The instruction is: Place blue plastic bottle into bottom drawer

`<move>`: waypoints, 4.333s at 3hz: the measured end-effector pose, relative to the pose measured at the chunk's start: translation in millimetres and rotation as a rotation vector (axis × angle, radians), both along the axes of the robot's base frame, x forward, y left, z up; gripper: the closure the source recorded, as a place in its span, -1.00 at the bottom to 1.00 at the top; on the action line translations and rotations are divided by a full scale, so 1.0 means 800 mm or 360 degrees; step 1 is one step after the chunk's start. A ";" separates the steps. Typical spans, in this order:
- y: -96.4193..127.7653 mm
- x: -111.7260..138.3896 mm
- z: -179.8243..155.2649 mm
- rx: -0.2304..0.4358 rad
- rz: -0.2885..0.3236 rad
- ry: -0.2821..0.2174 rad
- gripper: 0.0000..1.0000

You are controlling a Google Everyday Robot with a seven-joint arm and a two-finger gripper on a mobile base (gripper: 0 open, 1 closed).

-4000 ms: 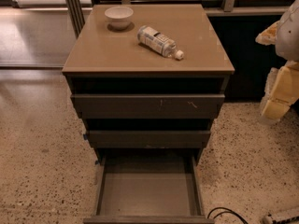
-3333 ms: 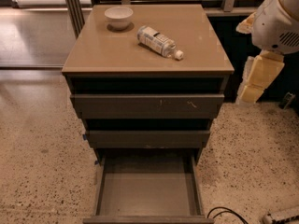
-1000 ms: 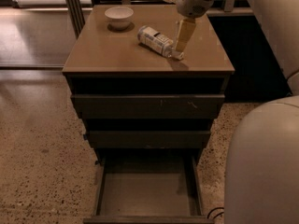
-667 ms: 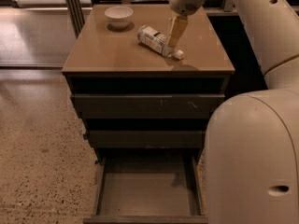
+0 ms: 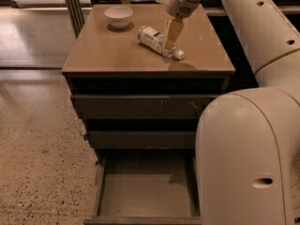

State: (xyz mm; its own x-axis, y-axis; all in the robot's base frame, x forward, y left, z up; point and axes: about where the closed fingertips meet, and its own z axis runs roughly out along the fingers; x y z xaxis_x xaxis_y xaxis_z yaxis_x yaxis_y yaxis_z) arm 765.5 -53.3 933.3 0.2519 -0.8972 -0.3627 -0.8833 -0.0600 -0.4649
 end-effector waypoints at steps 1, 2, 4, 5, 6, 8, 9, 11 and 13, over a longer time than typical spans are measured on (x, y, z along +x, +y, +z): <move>0.018 0.033 -0.034 -0.0034 -0.0068 0.0021 -1.00; 0.032 0.062 -0.068 -0.0084 -0.0135 0.0047 -1.00; 0.029 0.071 -0.078 -0.0147 -0.0227 0.0069 -1.00; 0.016 0.093 -0.109 -0.0305 -0.0512 0.0150 -1.00; 0.006 0.098 -0.135 -0.0370 -0.0636 0.0223 -1.00; 0.006 0.098 -0.135 -0.0370 -0.0636 0.0223 -0.63; 0.006 0.098 -0.136 -0.0370 -0.0636 0.0223 -0.16; 0.006 0.098 -0.136 -0.0370 -0.0636 0.0223 0.77; 0.006 0.099 -0.134 -0.0366 -0.0633 0.0224 1.00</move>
Offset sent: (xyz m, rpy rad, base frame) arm 0.0854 0.0301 -0.0687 -0.0901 0.0372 -0.1421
